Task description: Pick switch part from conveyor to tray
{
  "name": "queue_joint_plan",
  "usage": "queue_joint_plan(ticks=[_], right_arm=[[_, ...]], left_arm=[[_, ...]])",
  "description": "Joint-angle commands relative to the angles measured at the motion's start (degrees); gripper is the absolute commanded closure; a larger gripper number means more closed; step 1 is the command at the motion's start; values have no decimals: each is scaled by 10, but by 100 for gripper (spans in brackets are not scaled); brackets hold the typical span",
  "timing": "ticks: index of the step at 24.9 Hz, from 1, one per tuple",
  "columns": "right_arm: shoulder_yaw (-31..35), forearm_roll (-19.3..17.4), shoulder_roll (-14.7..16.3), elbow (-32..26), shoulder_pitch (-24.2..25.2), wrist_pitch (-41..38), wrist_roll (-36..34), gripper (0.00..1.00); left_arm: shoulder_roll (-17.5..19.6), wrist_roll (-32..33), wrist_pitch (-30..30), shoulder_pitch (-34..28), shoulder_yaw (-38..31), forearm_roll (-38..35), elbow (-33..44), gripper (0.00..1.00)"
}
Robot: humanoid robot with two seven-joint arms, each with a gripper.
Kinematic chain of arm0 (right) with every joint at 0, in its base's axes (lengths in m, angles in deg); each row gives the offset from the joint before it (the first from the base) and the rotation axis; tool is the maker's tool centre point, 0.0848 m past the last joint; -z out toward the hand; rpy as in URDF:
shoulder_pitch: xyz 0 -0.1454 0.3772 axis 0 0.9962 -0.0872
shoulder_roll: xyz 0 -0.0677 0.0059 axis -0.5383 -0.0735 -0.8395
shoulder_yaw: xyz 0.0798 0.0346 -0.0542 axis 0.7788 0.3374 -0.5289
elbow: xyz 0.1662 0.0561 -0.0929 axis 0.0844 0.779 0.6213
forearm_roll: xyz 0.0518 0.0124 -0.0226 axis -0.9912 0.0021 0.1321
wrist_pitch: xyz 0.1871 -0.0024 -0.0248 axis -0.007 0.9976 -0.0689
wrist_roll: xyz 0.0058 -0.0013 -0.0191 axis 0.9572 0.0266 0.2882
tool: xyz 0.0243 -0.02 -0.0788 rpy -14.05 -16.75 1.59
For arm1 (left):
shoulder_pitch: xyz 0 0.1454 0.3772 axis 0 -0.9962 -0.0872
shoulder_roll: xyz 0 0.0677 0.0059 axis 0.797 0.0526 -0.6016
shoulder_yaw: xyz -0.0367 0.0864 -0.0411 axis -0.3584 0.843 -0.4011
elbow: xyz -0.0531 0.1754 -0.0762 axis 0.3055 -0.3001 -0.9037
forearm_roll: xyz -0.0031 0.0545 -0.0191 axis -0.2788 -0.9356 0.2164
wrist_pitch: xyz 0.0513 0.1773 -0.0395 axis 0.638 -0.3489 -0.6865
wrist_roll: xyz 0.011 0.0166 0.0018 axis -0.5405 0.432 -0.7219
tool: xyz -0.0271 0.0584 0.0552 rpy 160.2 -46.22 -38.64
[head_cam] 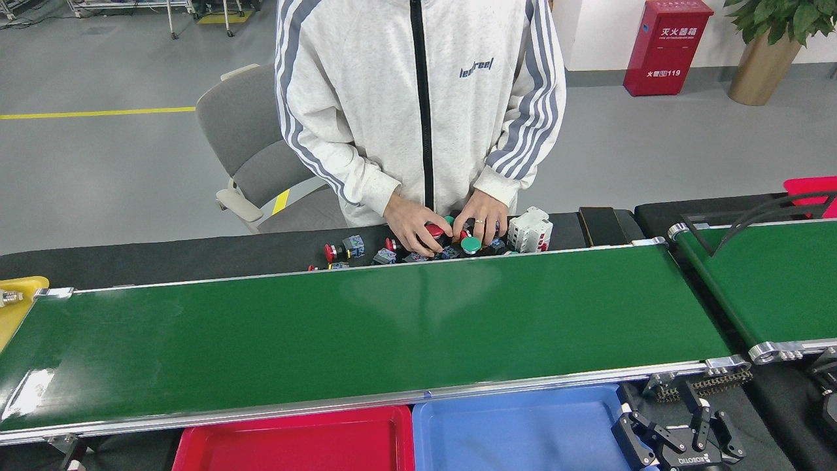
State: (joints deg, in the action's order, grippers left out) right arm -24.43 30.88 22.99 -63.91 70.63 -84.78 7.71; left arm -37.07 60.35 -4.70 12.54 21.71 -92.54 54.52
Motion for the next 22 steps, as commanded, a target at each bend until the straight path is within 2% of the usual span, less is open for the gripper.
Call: queue_joint_plan(ticks=[1, 9, 12, 18, 22], right_arm=[[2, -2, 4, -9, 3, -2, -1, 1], [3, -7, 3, -8, 9, -4, -1, 1], [3, -20, 4, -11, 9, -7, -1, 1], [2, -20, 4, -20, 10, -6, -1, 1], [2, -20, 6, -20, 9, -4, 2, 1]], left_arm=[[2, -4, -9, -3, -6, -2, 5, 0], [-2, -11, -60, -5, -4, 0, 8, 0], [-2, -11, -55, -5, -3, 1, 10, 0], [-1, -11, -30, -3, -1, 1, 5, 0], [-4, -11, -35, 1, -4, -2, 2, 0]])
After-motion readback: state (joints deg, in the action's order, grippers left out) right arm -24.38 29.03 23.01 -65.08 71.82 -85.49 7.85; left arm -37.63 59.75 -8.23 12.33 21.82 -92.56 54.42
